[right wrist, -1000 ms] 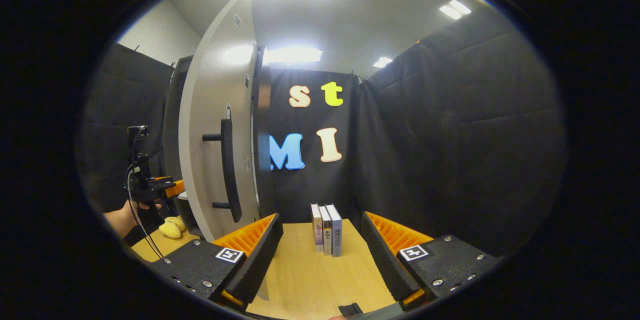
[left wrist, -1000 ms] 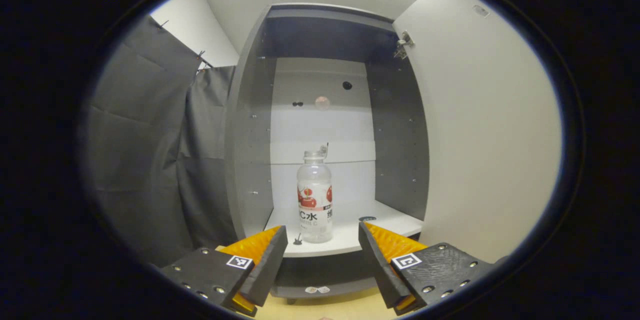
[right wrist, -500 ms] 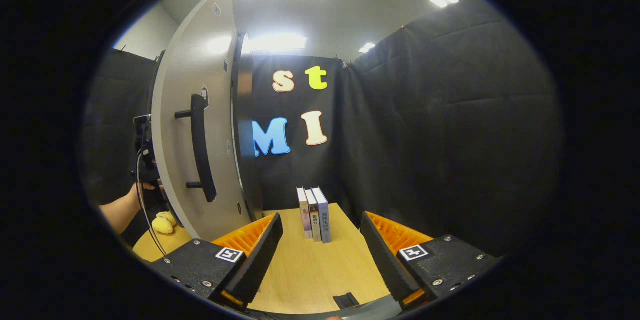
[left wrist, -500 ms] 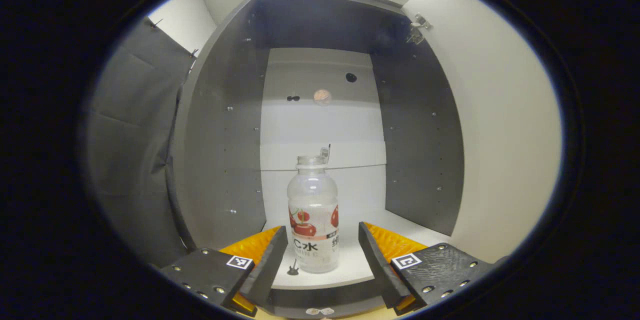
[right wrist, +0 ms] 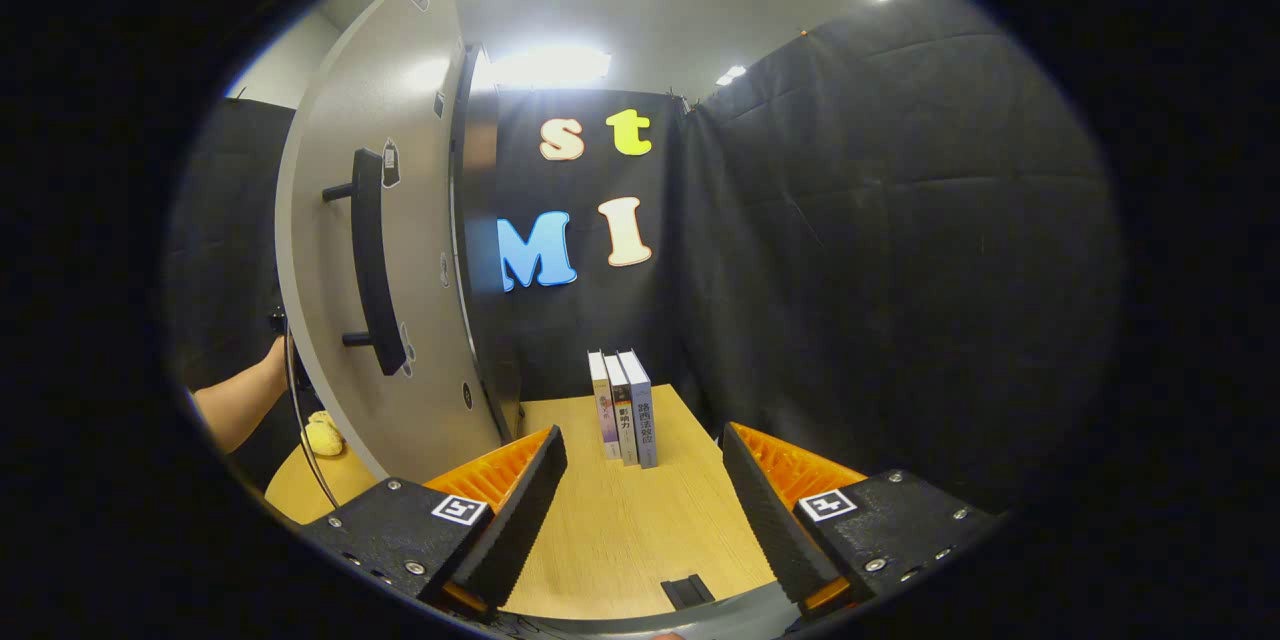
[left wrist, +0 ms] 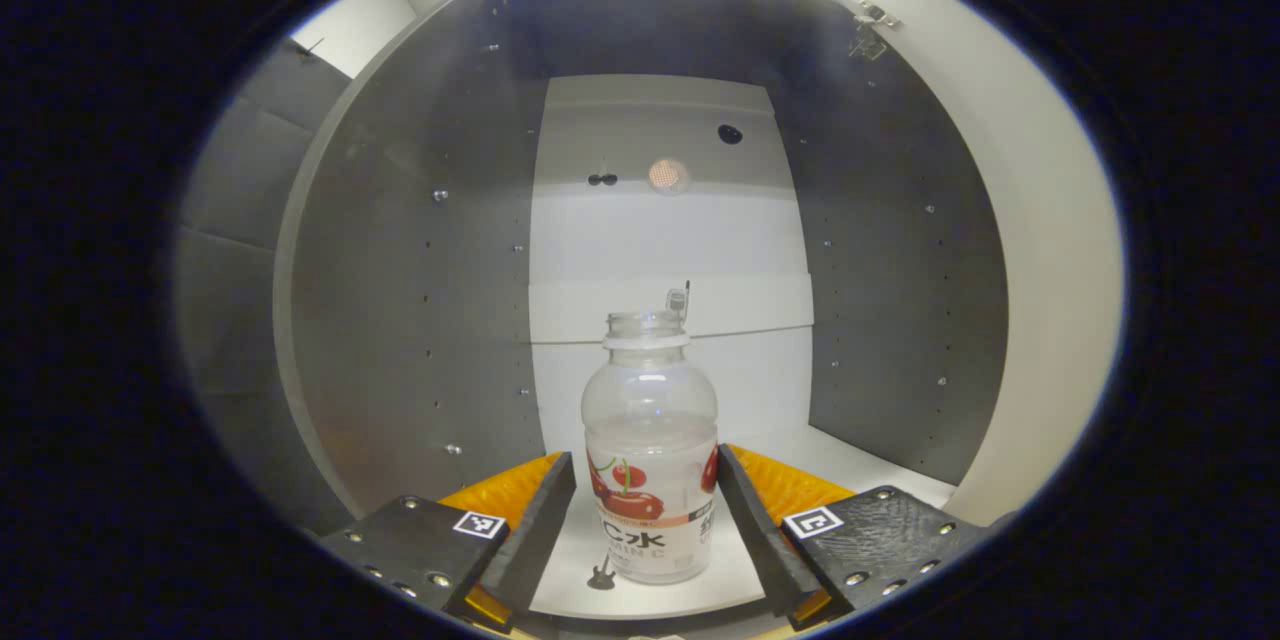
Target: Open the cabinet door with the right hand, grasp the bottle in the cabinet with the left hand and place it on the coaster, then close the cabinet door with the right hand.
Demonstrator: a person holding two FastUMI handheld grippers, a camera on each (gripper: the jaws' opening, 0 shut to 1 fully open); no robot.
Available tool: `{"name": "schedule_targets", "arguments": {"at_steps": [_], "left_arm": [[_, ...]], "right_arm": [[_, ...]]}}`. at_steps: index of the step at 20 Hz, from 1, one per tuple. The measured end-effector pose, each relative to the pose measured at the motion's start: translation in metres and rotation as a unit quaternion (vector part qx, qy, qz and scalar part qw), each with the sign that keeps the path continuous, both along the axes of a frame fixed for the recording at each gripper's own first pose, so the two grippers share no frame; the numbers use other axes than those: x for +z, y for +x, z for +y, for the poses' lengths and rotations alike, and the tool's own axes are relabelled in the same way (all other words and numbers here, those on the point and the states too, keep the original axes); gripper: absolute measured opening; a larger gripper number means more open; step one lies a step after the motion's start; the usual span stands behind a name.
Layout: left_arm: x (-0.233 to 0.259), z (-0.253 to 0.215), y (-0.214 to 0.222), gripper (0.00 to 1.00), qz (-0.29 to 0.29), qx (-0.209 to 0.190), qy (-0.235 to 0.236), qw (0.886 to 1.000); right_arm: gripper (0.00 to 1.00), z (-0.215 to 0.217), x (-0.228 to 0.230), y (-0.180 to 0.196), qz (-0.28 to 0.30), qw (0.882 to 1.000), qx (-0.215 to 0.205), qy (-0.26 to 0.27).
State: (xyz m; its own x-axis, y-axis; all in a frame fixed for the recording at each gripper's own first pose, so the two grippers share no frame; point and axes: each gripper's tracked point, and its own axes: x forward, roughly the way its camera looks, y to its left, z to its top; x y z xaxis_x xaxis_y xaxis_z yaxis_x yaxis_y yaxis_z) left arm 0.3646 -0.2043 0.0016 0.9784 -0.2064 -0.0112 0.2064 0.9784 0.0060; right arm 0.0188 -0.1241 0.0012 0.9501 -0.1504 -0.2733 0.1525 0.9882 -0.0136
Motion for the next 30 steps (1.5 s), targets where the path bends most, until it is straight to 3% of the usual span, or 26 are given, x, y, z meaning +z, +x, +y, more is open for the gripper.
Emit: {"name": "schedule_targets", "arguments": {"at_steps": [1, 2, 10, 13, 18, 23, 24, 30], "left_arm": [[0.003, -0.001, -0.002, 0.89, -0.001, -0.003, -0.002, 1.000], [0.003, -0.003, -0.003, 0.72, 0.001, -0.005, -0.003, 1.000], [0.044, 0.014, -0.052, 0.76, -0.029, 0.005, -0.014, 0.999], [0.054, 0.021, -0.075, 0.69, -0.041, 0.006, -0.006, 0.999], [0.051, 0.034, -0.123, 0.72, -0.041, -0.007, -0.009, 0.999], [0.046, 0.056, -0.165, 0.69, -0.042, -0.016, -0.016, 0.999], [0.044, 0.063, -0.173, 0.76, -0.041, -0.015, -0.014, 0.999], [0.023, 0.088, -0.213, 0.76, -0.032, -0.021, -0.021, 0.999]], "right_arm": [[0.97, -0.001, -0.002, 0.001, 0.001, 1.000, 0.003, 0.000], [0.97, -0.002, -0.003, 0.002, 0.001, 1.000, 0.006, 0.002], [0.97, -0.002, -0.009, 0.017, -0.007, 0.998, 0.052, 0.015], [0.97, 0.002, -0.011, 0.019, -0.010, 0.998, 0.065, 0.023], [0.96, 0.011, -0.007, 0.012, -0.030, 0.998, 0.057, 0.027], [0.96, 0.028, -0.005, -0.002, -0.037, 0.998, 0.052, 0.012], [0.96, 0.031, -0.003, -0.007, -0.039, 0.998, 0.051, 0.010], [0.96, 0.052, -0.001, -0.032, -0.040, 0.998, 0.055, -0.005]]}}
